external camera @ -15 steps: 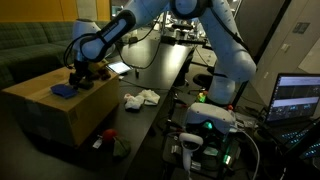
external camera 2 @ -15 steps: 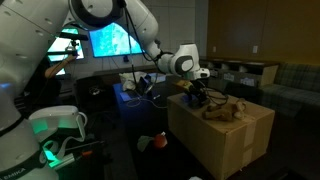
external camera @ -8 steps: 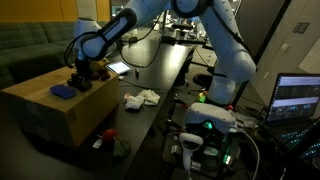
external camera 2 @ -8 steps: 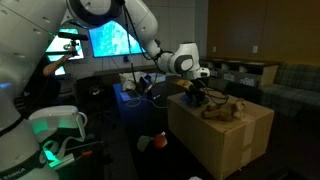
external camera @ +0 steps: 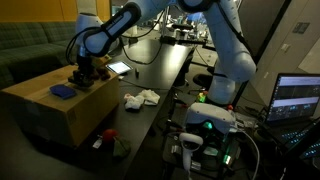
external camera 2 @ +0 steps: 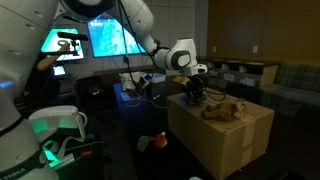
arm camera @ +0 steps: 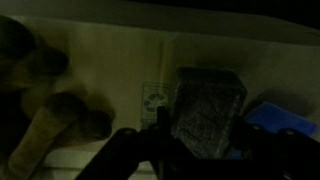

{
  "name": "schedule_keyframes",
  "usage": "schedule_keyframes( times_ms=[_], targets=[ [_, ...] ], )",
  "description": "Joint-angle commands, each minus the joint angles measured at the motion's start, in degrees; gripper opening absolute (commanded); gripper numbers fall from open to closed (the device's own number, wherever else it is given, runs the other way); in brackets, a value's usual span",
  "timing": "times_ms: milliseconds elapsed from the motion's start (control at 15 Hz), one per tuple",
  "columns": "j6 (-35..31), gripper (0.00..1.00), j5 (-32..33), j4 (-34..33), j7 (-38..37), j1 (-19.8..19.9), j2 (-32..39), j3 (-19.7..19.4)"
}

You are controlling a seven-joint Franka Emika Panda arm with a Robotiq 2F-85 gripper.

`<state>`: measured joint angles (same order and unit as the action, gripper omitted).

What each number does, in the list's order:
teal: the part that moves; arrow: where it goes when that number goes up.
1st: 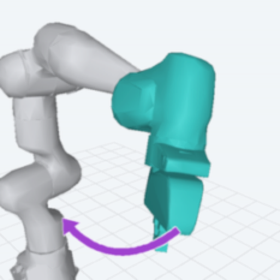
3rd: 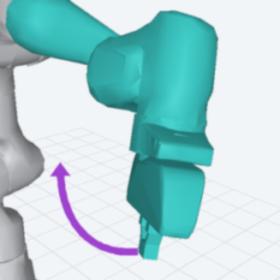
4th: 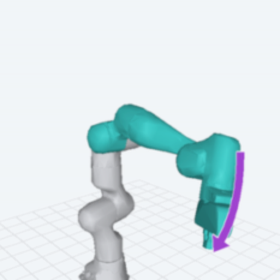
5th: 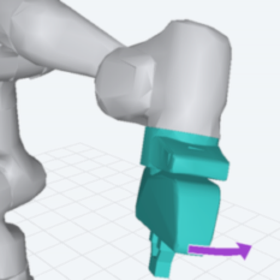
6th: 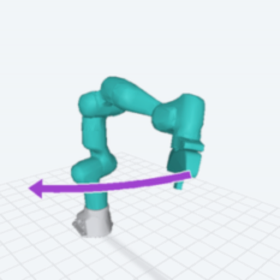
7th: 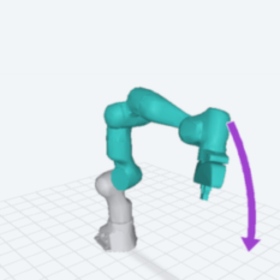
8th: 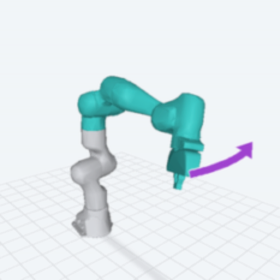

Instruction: Switch between the objects on the box and on the table

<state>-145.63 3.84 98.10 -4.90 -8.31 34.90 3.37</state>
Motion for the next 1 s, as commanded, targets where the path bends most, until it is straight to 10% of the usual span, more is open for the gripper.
schedule_keyframes(
  times_ms=[0, 933],
  targets=[
    [0.54, 0.33, -0.01, 6.72, 0.75, -0.50, -6.58, 0.32],
    [2.00, 0.33, -5.60, 34.29, 4.43, 0.02, -23.34, 6.41]
  ],
)
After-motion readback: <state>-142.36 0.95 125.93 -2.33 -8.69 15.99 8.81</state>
